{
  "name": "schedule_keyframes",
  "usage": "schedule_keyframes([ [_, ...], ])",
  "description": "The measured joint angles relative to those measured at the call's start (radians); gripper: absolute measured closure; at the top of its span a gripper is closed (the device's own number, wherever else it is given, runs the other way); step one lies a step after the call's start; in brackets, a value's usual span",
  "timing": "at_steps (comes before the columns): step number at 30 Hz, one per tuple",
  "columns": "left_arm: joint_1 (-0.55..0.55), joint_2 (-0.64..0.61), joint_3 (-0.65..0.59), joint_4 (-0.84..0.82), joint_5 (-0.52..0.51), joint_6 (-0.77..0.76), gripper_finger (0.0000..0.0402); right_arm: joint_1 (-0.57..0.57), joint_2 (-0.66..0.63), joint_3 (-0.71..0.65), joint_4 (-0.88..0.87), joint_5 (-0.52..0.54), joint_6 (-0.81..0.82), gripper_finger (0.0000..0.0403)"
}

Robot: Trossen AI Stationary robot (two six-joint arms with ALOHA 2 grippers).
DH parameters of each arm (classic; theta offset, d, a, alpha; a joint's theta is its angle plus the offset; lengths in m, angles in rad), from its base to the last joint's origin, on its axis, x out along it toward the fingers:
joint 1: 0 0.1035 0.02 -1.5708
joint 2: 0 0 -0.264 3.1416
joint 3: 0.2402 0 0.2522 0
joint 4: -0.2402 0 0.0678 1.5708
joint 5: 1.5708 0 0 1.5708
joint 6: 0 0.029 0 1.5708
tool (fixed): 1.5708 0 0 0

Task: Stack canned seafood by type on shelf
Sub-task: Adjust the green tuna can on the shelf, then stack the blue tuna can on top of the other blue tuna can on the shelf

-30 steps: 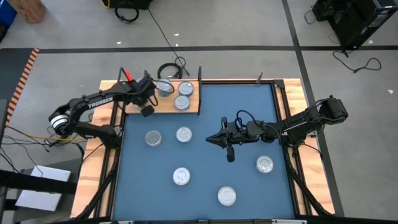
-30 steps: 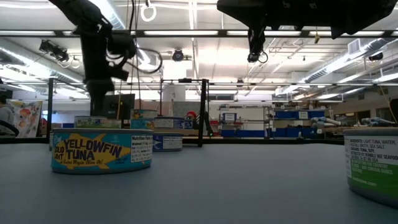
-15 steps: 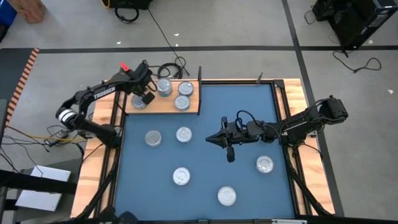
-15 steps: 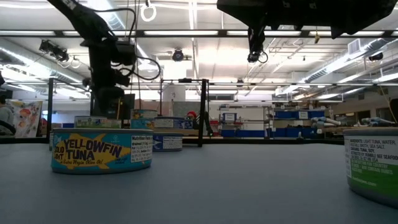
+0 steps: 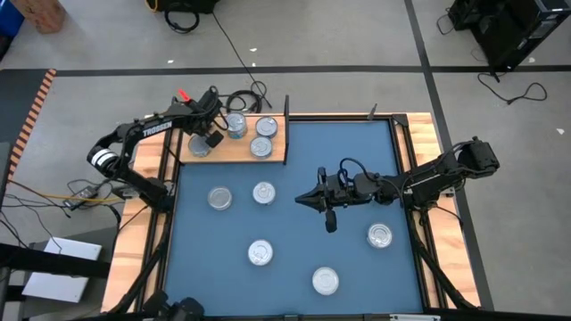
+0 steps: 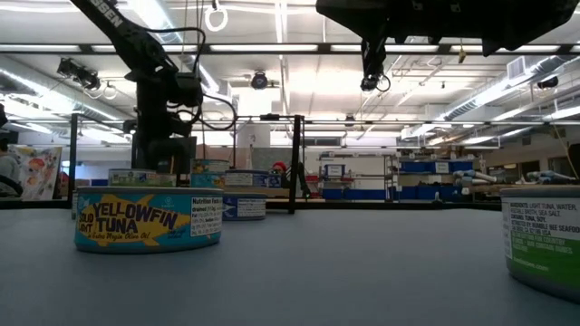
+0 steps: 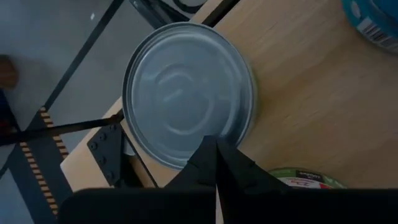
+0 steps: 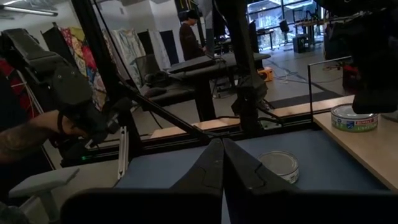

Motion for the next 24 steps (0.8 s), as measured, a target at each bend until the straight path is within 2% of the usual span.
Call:
schedule_keyframes([
  [15,-0.03,-0.013,-0.001,-0.05,-0.01,-0.027,0.0401,0.0,0.0,0.0,0.0,0.0,-0.023,0.0391],
  [24,-0.078,-0.161,-0.002,-0.004,-0.009,-0.039,0.0401,-0.009,0.0,0.0,0.004,0.015,-0.076,0.0384],
])
